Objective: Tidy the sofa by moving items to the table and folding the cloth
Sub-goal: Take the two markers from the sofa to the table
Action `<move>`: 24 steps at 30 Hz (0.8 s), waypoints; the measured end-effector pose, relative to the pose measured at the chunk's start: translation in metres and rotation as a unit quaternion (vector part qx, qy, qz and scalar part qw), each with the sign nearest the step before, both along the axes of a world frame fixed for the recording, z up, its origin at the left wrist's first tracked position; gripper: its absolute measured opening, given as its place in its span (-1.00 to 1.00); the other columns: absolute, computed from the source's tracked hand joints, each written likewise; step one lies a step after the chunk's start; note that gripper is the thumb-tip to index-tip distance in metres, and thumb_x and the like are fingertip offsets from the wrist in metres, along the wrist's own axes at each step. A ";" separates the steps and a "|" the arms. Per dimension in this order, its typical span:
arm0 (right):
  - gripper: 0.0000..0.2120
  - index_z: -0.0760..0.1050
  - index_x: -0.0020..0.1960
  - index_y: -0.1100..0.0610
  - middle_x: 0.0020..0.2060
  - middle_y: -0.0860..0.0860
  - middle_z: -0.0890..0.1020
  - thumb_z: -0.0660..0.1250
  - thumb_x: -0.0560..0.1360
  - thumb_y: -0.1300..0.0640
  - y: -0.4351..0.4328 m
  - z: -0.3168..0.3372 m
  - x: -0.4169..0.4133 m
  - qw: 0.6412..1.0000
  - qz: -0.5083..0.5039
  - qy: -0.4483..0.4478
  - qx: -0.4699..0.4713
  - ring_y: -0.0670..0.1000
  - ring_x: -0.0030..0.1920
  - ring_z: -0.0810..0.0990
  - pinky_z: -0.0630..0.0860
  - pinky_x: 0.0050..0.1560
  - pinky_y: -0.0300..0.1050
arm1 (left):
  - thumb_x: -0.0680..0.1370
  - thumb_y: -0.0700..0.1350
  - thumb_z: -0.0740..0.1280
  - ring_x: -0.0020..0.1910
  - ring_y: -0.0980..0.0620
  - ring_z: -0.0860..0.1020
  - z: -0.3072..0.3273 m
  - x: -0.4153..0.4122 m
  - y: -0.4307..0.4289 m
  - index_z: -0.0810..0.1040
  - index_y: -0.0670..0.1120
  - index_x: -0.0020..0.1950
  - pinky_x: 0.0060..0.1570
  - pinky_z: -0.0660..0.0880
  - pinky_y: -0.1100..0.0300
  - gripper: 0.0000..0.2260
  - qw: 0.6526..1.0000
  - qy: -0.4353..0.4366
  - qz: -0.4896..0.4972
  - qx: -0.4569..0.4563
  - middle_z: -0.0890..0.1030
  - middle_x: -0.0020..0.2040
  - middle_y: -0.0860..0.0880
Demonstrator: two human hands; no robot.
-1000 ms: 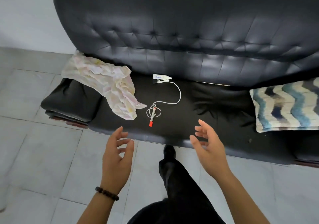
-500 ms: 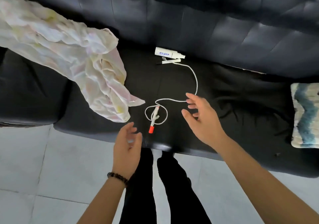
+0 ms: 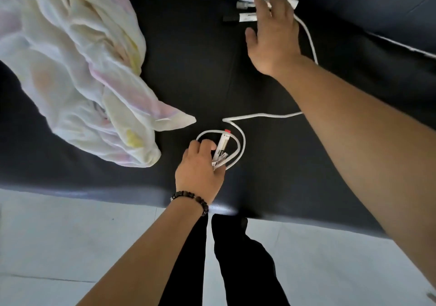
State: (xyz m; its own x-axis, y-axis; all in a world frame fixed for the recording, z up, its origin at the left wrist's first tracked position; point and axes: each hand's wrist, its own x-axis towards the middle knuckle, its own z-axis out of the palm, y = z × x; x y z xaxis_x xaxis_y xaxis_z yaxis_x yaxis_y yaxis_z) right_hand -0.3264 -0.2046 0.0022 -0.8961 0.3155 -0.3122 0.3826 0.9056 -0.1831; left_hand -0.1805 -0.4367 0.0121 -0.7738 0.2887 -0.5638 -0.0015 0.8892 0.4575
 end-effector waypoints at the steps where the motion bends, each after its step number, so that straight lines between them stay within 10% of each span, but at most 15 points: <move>1: -0.41 0.05 0.60 0.12 0.56 0.17 0.13 0.15 0.64 0.02 0.000 -0.004 0.001 1.000 0.011 -0.012 0.024 0.21 0.56 0.09 0.14 0.53 0.15 | 0.46 -0.05 0.41 -0.05 -0.09 0.51 0.000 0.000 -0.001 0.49 -0.06 0.08 -0.28 0.37 0.13 -0.75 1.000 0.016 -0.006 -0.003 0.48 0.01 -0.04; 10: -0.58 0.43 0.30 0.18 0.31 0.25 0.38 0.22 0.58 -0.08 0.004 0.010 0.009 0.990 0.061 -0.025 0.124 0.29 0.29 0.36 0.29 0.31 0.20 | 0.51 -0.17 0.33 -0.23 0.01 0.40 0.016 -0.029 -0.004 0.42 -0.16 0.05 -0.25 0.28 0.17 -0.83 0.984 0.049 0.155 0.071 0.48 -0.08 -0.02; 17: -0.58 0.31 0.42 0.08 0.32 0.11 0.45 0.23 0.61 -0.03 0.001 0.003 0.033 0.996 0.074 -0.042 0.022 0.21 0.34 0.35 0.28 0.33 0.17 | 0.51 -0.22 0.30 -0.02 -0.15 0.45 0.003 -0.081 -0.010 0.38 -0.22 0.12 -0.14 0.32 0.15 -0.78 0.985 0.070 0.133 0.088 0.41 0.15 -0.17; 24: -0.64 0.39 0.43 0.01 0.24 0.10 0.54 0.13 0.66 0.01 -0.029 0.009 0.067 1.000 0.010 -0.018 -0.019 0.20 0.33 0.36 0.24 0.33 0.14 | 0.34 0.20 0.51 0.28 -0.13 0.43 0.029 -0.070 -0.027 0.27 -0.14 0.44 0.09 0.51 0.03 -0.18 0.990 0.085 0.072 0.082 0.19 0.42 -0.17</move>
State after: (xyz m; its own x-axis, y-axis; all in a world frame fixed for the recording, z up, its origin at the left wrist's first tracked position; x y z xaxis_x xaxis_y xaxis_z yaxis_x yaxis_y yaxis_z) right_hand -0.2597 -0.2335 0.0109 -0.8902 0.2857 -0.3550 0.3718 0.9057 -0.2035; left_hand -0.2502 -0.4637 0.0406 -0.8932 0.2457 -0.3767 -0.0331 0.7993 0.6000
